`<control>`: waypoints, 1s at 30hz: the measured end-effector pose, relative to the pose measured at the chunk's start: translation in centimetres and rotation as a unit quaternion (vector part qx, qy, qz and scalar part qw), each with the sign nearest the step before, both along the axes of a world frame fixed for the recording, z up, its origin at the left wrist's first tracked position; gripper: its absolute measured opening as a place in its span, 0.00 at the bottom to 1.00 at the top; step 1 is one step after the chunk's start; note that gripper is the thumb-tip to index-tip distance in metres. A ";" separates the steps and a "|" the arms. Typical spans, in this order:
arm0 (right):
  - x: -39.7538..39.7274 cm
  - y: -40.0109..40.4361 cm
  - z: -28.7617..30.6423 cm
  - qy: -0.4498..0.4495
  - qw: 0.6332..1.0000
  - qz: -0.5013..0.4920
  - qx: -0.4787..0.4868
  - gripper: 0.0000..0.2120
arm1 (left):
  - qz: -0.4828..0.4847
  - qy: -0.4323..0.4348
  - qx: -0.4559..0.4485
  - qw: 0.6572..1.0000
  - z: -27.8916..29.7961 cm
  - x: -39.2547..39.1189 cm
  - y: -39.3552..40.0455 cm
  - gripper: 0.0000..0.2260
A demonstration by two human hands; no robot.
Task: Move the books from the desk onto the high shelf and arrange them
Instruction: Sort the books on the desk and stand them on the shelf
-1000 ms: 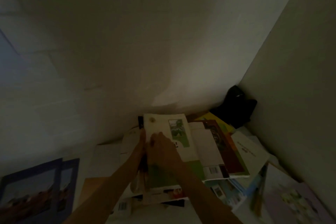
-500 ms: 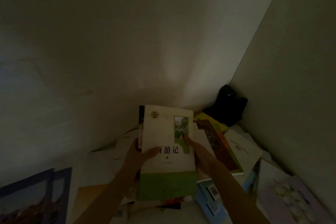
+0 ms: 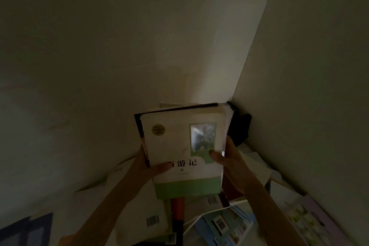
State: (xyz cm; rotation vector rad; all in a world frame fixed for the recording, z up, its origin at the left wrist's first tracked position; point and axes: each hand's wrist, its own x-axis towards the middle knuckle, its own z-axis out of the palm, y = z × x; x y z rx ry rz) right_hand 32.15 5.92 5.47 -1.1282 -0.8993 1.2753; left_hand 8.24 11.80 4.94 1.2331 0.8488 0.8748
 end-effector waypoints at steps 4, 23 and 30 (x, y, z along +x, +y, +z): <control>0.4 -1.3 -2.4 -0.132 0.991 0.014 0.000 0.39 | -0.058 0.070 -0.004 0.996 0.3 0.5 0.2 0.31; -5.1 0.8 0.0 -0.121 0.992 -0.030 0.012 0.28 | 0.201 0.062 -0.043 0.977 -0.5 0.4 -1.5 0.28; -14.7 -0.4 7.2 -0.083 0.990 0.038 0.110 0.28 | 0.278 0.067 0.045 0.957 7.4 -9.9 -5.1 0.31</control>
